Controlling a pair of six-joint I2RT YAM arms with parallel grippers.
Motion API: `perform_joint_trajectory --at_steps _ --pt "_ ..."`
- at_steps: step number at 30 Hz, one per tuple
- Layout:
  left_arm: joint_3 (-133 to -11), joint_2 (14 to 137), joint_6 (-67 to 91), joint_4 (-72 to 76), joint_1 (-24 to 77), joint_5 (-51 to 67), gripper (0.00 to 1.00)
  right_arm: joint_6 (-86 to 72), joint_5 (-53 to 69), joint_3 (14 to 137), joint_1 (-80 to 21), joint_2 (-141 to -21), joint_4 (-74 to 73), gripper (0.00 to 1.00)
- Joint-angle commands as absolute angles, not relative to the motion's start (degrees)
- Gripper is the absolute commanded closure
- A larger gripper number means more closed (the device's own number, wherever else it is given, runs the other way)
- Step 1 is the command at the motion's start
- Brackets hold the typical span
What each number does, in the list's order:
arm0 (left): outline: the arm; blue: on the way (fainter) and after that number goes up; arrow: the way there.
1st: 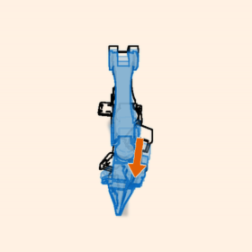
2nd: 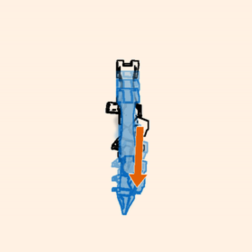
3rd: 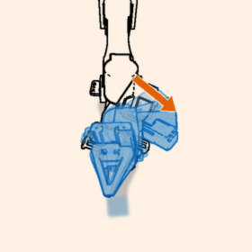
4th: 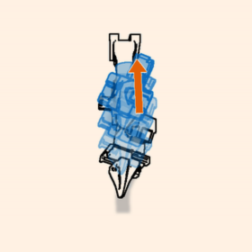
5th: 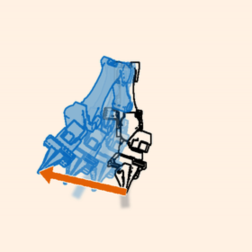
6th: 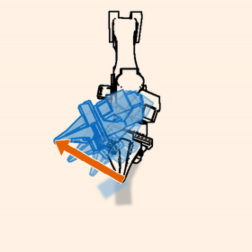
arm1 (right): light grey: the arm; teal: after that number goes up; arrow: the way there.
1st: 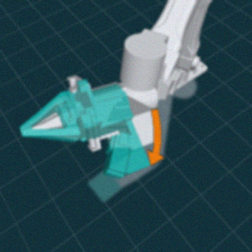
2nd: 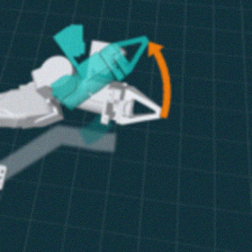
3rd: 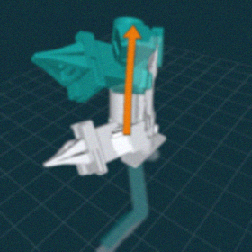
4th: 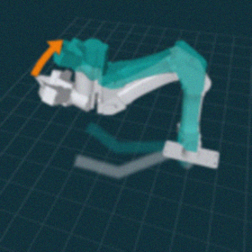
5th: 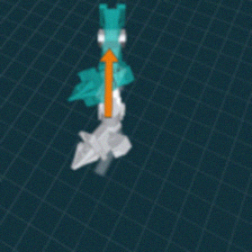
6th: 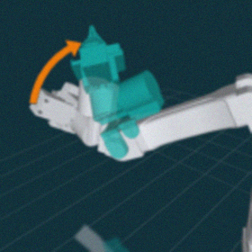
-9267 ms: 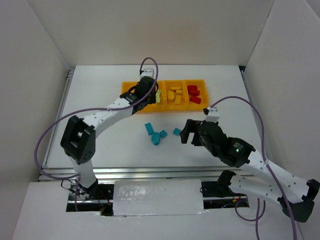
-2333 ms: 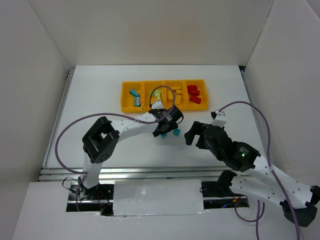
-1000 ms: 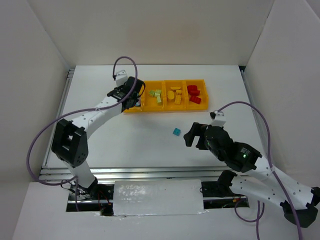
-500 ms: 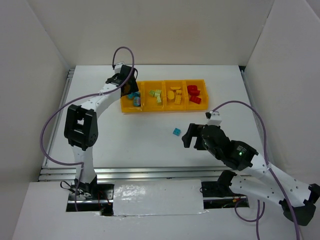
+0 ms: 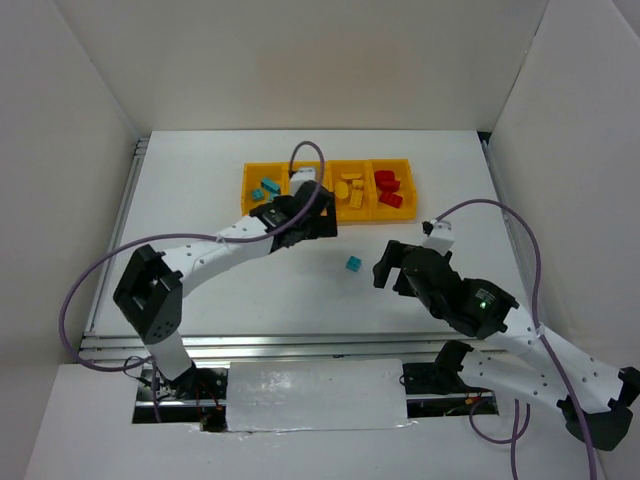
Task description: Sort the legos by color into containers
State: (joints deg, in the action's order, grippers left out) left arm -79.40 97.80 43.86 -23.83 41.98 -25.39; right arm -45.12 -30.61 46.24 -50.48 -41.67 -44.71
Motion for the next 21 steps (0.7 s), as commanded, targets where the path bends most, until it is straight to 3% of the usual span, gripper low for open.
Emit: perform_joint_trajectory --at_steps 1,5,14,21 --pt "-82.2 100.6 47.1 -21.7 46.4 -24.4 0.01 -48.9 -36.4 50.3 -50.2 -39.5 -49.0 0.00" --pt "-87.6 110.3 35.1 -16.5 51.7 -15.8 0.01 -48.3 -35.3 49.8 -50.2 -36.6 -49.6 0.00" --pt "-92.8 118.5 23.6 -14.7 52.7 -12.6 0.02 -45.5 -31.6 47.4 -50.2 -34.9 -47.6 0.00" --pt "-94.4 122.7 20.5 -14.9 52.7 -12.7 0.18 -43.7 -29.5 46.9 -50.1 -35.2 -45.7 0.00"
